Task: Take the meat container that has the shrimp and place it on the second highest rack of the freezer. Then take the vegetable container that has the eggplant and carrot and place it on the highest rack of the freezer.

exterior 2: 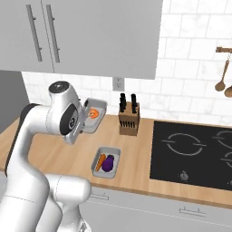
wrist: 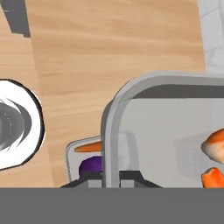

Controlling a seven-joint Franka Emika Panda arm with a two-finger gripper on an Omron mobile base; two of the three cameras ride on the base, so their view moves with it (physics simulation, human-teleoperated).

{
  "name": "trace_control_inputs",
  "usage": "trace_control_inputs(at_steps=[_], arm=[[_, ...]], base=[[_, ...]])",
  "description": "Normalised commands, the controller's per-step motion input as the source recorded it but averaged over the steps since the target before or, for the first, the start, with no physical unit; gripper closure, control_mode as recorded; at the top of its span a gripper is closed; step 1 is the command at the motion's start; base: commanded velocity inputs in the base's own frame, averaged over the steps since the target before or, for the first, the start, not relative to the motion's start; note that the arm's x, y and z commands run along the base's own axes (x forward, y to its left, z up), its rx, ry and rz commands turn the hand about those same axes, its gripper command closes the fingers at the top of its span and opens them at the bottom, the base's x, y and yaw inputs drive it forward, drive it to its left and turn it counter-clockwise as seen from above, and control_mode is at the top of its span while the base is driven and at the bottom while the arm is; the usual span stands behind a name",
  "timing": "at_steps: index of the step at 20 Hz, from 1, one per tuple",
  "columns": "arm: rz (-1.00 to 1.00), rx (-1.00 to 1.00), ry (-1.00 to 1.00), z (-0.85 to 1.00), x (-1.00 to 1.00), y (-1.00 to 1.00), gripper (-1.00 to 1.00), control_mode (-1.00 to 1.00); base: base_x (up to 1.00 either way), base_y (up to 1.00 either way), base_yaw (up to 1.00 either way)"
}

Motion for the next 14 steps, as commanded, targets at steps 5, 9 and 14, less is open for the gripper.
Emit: trace_control_inputs(at_steps=[5,9,14], arm=[[0.00,0.00,0.00,0.00,0.00,0.00,1.00,1.00],[0.00,0.00,0.00,0.00,0.00,0.00,1.00,1.00],[0.00,0.00,0.00,0.00,0.00,0.00,1.00,1.00]], base=[[-0.72,-0.20,0.12],[-0.96,-0.19,0.64],[-0.50,0.00,0.97]])
